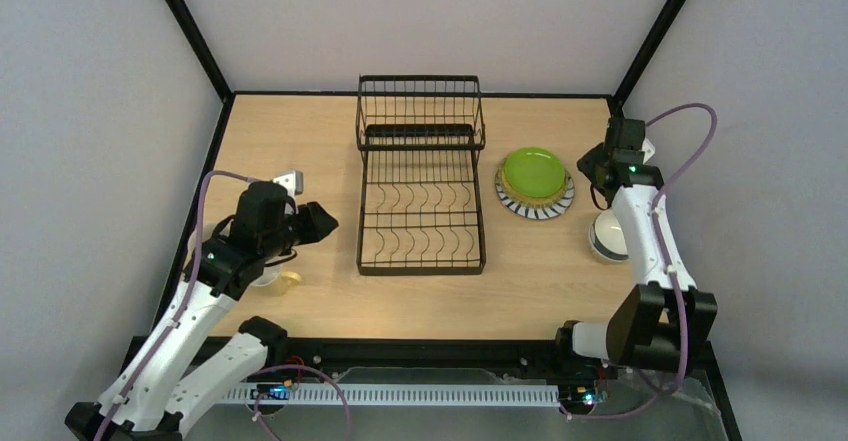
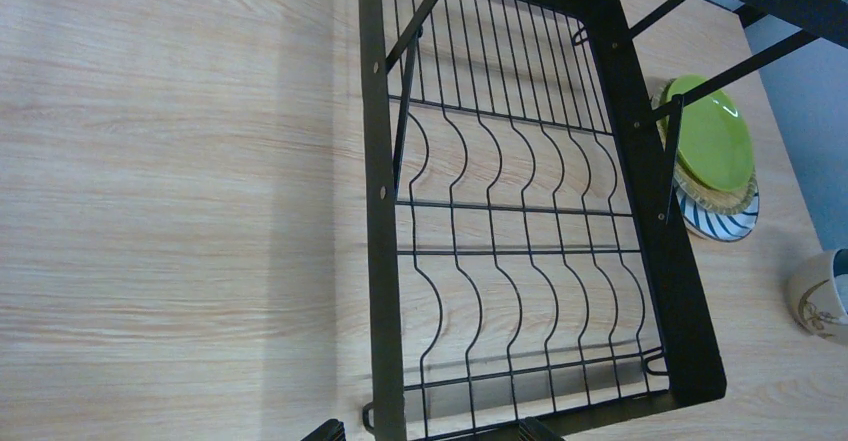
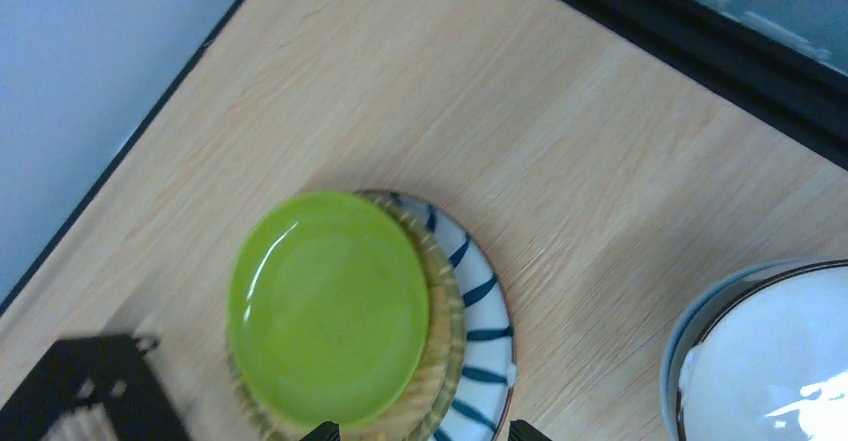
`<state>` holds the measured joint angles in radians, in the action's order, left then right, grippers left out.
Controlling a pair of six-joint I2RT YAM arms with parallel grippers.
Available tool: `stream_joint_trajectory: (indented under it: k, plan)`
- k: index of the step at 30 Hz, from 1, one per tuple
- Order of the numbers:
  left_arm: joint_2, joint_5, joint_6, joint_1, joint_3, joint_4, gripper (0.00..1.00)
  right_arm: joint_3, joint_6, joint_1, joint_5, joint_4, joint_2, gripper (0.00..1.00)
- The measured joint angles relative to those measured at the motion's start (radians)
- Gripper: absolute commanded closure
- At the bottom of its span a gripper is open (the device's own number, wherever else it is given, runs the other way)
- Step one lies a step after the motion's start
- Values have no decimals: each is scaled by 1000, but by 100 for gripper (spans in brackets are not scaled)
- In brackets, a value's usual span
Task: Load the mixed dishes into the dish rack
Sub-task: Grab the cup from the center of the board.
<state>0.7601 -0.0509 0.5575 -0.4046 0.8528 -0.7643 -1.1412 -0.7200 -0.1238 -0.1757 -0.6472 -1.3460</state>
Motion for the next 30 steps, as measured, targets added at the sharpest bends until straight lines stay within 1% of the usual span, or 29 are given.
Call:
stream_joint_trajectory:
  k: [3, 6, 14, 18, 22, 25, 30]
  plan:
    - [-25, -1, 18, 0, -20, 0, 2, 33, 66, 0, 76, 6, 81, 6]
    - [-49, 3, 42, 0, -34, -1, 2, 33, 131, 0, 140, 19, 124, 7]
    - [-85, 59, 112, 0, -42, -60, 5, 41, 216, 31, 263, 49, 138, 7]
    - [-85, 106, 165, 0, -22, -133, 7, 41, 228, 51, 299, 63, 111, 6]
    - [-83, 166, 241, 0, 22, -248, 10, 41, 237, 61, 311, 69, 95, 6]
    - [-87, 212, 312, 0, 52, -343, 12, 42, 250, 61, 311, 78, 95, 6]
    - [-123, 256, 441, 0, 59, -486, 15, 51, 276, 61, 311, 92, 95, 6]
